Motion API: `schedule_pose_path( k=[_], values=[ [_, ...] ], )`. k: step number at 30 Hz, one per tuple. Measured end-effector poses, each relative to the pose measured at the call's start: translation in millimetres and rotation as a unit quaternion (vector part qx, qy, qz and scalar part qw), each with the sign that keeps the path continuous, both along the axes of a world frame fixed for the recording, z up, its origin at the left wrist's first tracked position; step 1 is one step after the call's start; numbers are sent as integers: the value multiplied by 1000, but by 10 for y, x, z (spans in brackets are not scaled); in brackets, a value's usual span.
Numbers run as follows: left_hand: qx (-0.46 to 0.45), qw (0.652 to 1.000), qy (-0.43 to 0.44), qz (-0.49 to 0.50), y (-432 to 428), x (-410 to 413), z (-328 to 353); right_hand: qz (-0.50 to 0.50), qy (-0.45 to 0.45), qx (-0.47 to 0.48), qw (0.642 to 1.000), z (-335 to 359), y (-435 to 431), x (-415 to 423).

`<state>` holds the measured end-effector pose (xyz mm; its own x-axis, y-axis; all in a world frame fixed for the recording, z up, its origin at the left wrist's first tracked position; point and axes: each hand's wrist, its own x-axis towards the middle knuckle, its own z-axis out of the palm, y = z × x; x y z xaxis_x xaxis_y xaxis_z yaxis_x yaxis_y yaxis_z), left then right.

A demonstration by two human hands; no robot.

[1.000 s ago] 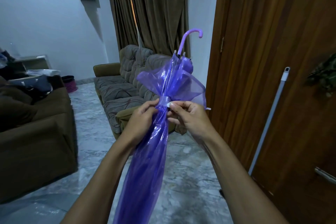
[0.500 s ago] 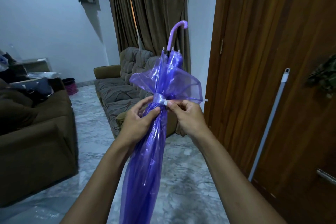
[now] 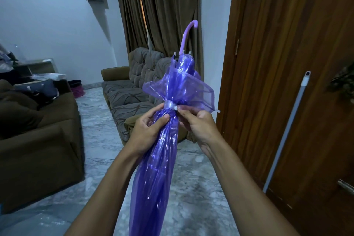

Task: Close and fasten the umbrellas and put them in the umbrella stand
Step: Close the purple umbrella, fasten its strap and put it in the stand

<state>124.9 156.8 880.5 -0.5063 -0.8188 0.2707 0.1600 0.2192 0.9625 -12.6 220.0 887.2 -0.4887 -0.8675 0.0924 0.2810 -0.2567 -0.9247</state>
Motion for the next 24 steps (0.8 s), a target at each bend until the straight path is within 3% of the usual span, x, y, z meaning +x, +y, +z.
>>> schedule_pose_path(
  k=[13, 20, 24],
  values=[
    [-28, 1000, -8, 3, 91, 7, -75, -54, -26, 7, 998, -201, -23, 75],
    [-65, 997, -33, 2, 126, -3, -107, 10, -8, 7, 1000, -253, -17, 53],
    [-82, 995, -47, -16, 139, 2, -111, -4, -16, -14, 1000, -260, -12, 41]
  ],
)
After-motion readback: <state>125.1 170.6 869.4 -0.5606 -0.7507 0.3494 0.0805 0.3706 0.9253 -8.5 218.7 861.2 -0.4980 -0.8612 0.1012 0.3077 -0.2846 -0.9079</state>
